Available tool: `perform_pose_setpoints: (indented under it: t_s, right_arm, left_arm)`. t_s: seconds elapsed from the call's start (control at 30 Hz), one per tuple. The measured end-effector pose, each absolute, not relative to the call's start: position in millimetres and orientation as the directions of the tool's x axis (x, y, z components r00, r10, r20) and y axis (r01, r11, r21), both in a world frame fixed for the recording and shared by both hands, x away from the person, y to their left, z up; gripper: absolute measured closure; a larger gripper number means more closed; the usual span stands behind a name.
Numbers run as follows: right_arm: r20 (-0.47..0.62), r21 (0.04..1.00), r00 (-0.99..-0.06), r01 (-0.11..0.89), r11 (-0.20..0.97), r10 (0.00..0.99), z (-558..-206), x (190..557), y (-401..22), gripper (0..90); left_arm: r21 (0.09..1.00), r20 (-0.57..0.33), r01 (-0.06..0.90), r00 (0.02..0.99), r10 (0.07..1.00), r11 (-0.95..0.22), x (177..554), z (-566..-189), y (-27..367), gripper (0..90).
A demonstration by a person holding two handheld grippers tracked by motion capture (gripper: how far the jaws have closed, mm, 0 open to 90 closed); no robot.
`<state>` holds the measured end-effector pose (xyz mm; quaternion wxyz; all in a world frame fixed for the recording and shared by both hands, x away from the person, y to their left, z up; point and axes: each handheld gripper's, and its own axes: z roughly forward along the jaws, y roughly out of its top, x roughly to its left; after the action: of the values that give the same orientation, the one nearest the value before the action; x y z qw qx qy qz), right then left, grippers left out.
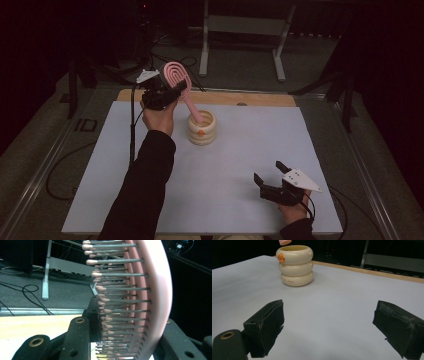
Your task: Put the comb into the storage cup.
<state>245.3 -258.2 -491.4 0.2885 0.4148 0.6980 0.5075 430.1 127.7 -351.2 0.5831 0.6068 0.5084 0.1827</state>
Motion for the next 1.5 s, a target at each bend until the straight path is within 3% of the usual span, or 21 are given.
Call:
perform_pose_setpoints:
  t_s: [1.5]
  right_arm:
    - [0.018, 0.947, -0.500, 0.286, 0.146, 0.866, -492.0, 244.5, -255.8, 9.2]
  left_arm:
    - [0.904, -0.349, 0.385, 0.415, 0.840, 0.185, 440.7, -367.6, 105.7, 64.6]
